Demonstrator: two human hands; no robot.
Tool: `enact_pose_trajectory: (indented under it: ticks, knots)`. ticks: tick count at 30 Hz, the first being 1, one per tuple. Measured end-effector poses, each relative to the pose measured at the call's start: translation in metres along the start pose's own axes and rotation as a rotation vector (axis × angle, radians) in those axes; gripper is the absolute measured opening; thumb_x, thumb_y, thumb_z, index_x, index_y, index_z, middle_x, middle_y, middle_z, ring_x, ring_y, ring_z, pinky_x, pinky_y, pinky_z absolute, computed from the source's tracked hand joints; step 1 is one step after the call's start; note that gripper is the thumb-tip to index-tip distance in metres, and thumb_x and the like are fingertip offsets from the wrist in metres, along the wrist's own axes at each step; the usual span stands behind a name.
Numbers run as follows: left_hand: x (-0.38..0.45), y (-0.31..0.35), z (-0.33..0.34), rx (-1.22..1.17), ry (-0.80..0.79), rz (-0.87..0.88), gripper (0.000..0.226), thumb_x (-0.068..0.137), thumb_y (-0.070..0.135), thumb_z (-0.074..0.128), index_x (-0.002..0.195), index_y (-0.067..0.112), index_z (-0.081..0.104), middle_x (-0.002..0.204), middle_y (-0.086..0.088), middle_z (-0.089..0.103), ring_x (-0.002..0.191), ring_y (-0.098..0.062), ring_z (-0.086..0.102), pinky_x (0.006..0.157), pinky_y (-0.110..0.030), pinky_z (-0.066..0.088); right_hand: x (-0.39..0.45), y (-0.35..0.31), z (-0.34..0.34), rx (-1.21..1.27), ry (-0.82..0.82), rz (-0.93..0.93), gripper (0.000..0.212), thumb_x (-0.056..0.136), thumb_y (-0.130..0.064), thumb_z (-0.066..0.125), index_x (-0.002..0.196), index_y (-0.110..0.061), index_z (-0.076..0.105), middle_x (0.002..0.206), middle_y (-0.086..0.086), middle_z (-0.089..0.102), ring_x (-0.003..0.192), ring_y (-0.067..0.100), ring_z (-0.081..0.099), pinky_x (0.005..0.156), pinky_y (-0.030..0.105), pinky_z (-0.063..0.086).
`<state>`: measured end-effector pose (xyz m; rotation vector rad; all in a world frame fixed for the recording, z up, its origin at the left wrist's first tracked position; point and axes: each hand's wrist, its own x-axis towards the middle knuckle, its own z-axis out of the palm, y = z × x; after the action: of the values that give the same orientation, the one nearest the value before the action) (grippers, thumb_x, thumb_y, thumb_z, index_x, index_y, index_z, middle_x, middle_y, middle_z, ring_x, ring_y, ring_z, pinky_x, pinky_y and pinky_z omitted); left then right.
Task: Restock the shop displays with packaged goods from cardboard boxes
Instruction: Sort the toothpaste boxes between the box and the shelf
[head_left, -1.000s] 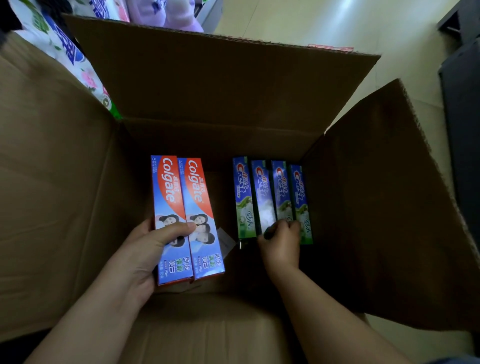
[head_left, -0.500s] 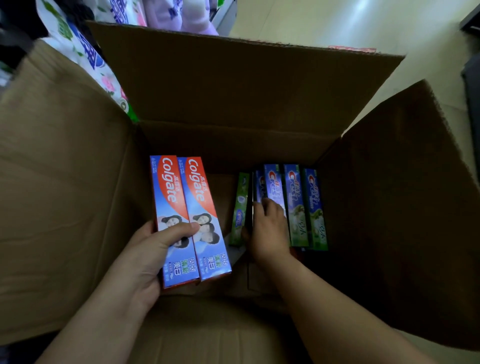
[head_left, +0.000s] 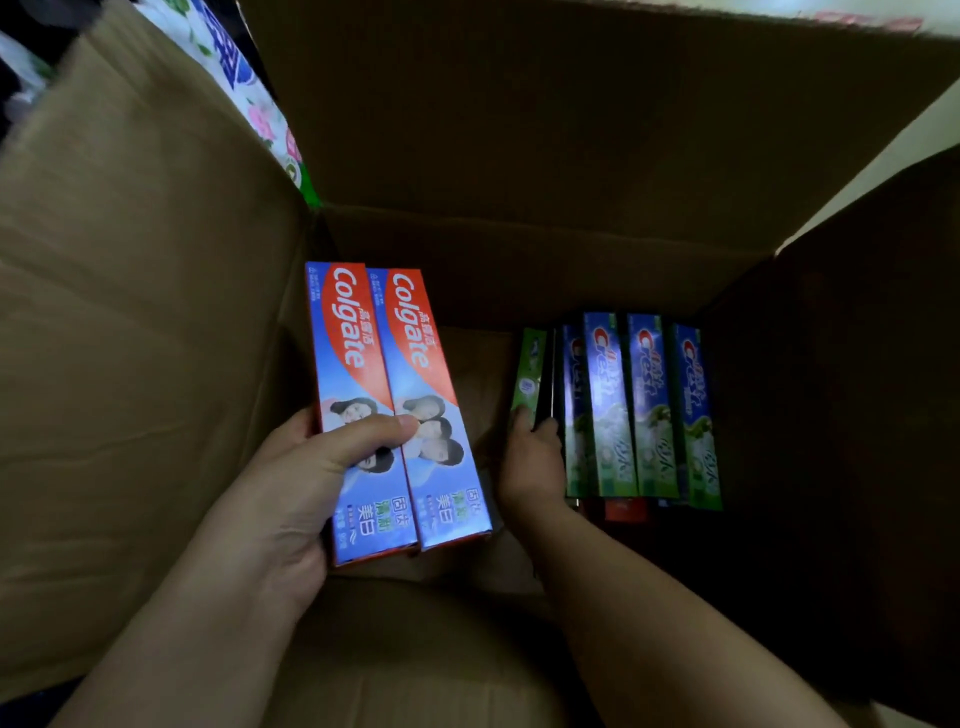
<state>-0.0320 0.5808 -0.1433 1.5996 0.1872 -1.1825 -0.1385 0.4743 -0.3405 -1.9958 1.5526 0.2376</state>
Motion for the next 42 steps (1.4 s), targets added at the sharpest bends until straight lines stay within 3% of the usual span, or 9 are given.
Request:
enact_pose_trajectory:
  ticks: [5, 12, 16, 20, 25, 30, 34, 39, 42]
  knots:
    - [-0.003, 0.003, -0.002, 0.003, -0.007, 0.026, 0.040, 0.050, 0.015, 0.071, 0.090, 0.016, 0.065, 0.074, -0.008, 0.075, 0.056, -0.022, 0.071, 0.058, -0.037, 0.057, 0.003, -0.005, 0.000, -0.017, -0.068, 0.101, 0.050, 0.098, -0.003, 0.035, 0.145, 0.003, 0.018, 0.129, 0.020, 0.054, 0.115, 0.033, 0.057, 0.089, 0.037, 0.047]
    - [-0.006, 0.003, 0.000, -0.010, -0.033, 0.005, 0.039, 0.051, 0.012, 0.070, 0.090, 0.013, 0.065, 0.073, -0.010, 0.074, 0.055, -0.023, 0.070, 0.047, -0.034, 0.058, -0.033, -0.007, -0.054, 0.384, -0.243, 0.115, 0.043, 0.086, -0.013, 0.061, 0.127, -0.009, 0.047, 0.125, 0.012, 0.060, 0.113, 0.028, 0.058, 0.086, 0.030, 0.049]
    - [-0.006, 0.004, 0.001, -0.008, -0.042, -0.024, 0.039, 0.051, 0.014, 0.070, 0.089, 0.014, 0.064, 0.069, -0.009, 0.074, 0.053, -0.022, 0.070, 0.048, -0.034, 0.057, -0.051, 0.017, -0.100, 0.513, -0.128, 0.083, 0.057, 0.091, -0.014, 0.061, 0.143, -0.021, 0.037, 0.131, 0.001, 0.056, 0.116, 0.016, 0.056, 0.090, 0.026, 0.048]
    - [-0.005, 0.003, -0.001, -0.007, -0.040, -0.033, 0.032, 0.058, 0.011, 0.071, 0.088, 0.014, 0.062, 0.064, -0.006, 0.073, 0.049, -0.019, 0.069, 0.050, -0.032, 0.056, -0.046, 0.049, -0.123, 0.571, -0.056, 0.258, 0.061, 0.093, -0.020, 0.058, 0.147, -0.029, 0.030, 0.140, 0.004, 0.047, 0.124, 0.025, 0.051, 0.096, 0.051, 0.049]
    - [0.000, 0.000, -0.003, -0.014, -0.031, -0.034, 0.026, 0.064, 0.010, 0.071, 0.087, 0.015, 0.062, 0.060, -0.003, 0.072, 0.048, -0.017, 0.068, 0.041, -0.029, 0.055, -0.042, 0.077, -0.125, 0.449, 0.005, 0.232, 0.051, 0.095, -0.020, 0.055, 0.143, -0.025, 0.041, 0.144, 0.009, 0.042, 0.129, 0.026, 0.046, 0.106, 0.044, 0.042]
    - [0.003, -0.004, -0.002, 0.011, -0.042, -0.039, 0.047, 0.050, 0.017, 0.073, 0.097, 0.013, 0.064, 0.082, -0.010, 0.075, 0.073, -0.028, 0.070, 0.067, -0.038, 0.055, -0.047, 0.077, -0.120, 0.286, 0.162, 0.232, 0.041, 0.091, -0.016, 0.057, 0.132, -0.011, 0.056, 0.133, 0.019, 0.049, 0.122, 0.032, 0.049, 0.103, 0.036, 0.040]
    - [0.004, -0.008, -0.002, 0.032, -0.071, -0.059, 0.053, 0.051, 0.019, 0.076, 0.102, 0.013, 0.064, 0.088, -0.012, 0.075, 0.077, -0.030, 0.072, 0.069, -0.040, 0.057, -0.064, 0.053, -0.135, 0.328, 0.224, 0.143, 0.048, 0.090, -0.024, 0.061, 0.135, -0.024, 0.047, 0.135, 0.003, 0.041, 0.129, 0.024, 0.040, 0.105, 0.044, 0.041]
    - [0.001, -0.008, 0.002, 0.038, -0.122, -0.047, 0.052, 0.053, 0.018, 0.075, 0.104, 0.013, 0.063, 0.089, -0.011, 0.075, 0.077, -0.030, 0.072, 0.070, -0.042, 0.058, -0.115, 0.000, -0.137, 0.710, -0.240, 0.013, 0.011, 0.095, -0.038, 0.049, 0.104, -0.033, 0.056, 0.101, -0.008, 0.065, 0.083, -0.001, 0.062, 0.069, 0.015, 0.049]
    - [0.000, -0.009, 0.001, 0.044, -0.120, -0.044, 0.053, 0.054, 0.018, 0.076, 0.105, 0.013, 0.063, 0.090, -0.012, 0.075, 0.082, -0.033, 0.071, 0.075, -0.045, 0.057, -0.135, -0.011, -0.123, 0.854, -0.385, 0.002, 0.024, 0.094, -0.041, 0.050, 0.114, -0.030, 0.057, 0.101, -0.005, 0.067, 0.085, 0.008, 0.067, 0.068, 0.025, 0.055]
